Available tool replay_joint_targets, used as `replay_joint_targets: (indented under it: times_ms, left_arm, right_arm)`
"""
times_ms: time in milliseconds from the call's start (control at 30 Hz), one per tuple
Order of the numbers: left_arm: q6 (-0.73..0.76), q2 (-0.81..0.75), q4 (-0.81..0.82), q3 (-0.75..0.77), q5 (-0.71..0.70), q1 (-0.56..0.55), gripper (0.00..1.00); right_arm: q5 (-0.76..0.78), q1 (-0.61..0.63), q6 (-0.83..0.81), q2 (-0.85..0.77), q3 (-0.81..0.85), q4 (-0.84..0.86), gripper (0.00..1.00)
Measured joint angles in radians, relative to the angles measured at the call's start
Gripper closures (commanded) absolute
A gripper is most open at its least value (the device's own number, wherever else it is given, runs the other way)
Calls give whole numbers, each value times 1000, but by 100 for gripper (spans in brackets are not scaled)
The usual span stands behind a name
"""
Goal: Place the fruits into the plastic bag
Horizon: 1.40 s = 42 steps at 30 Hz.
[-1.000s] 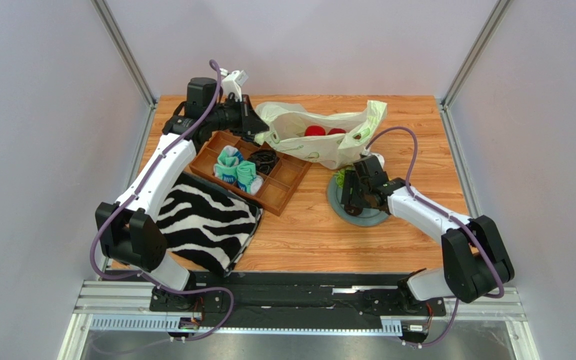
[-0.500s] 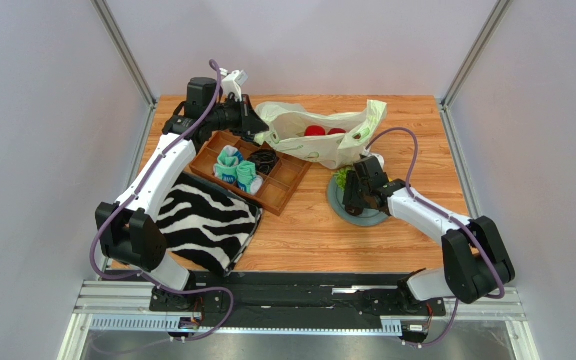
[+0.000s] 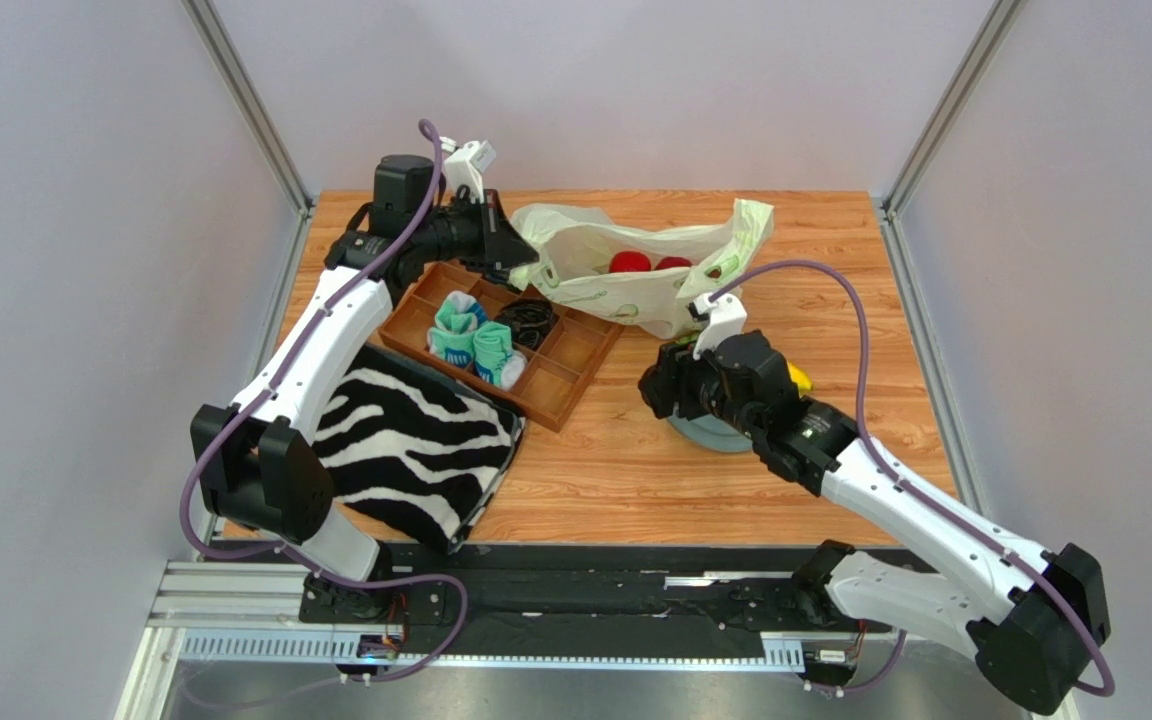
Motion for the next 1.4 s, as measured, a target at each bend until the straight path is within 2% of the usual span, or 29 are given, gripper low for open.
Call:
replay_joint_targets:
  times_ms: [167,367,600,733,900,1400]
  left_arm:
    - [-2,0,0,0,5,0,100]
    - [-6,0,1,0,15,0,100]
    - [-10,0,3,0,24,0,100]
    - [-15,0,5,0,28,0,100]
    - [-23,0,5,0,33,0,100]
    - [-39,0,21,0,50,0,100]
  right_arm:
    - [-60,10,-45,93,203,7,66]
    - [-61,10,-74,391,591,-40,66]
    - [-27,3,-87,668,793,-111,68]
    - [-1,-13,-79,743,826,-133,68]
    - [13,-40,-49,753,829,-117,68]
    - [137,-82,-21,776,827,119,68]
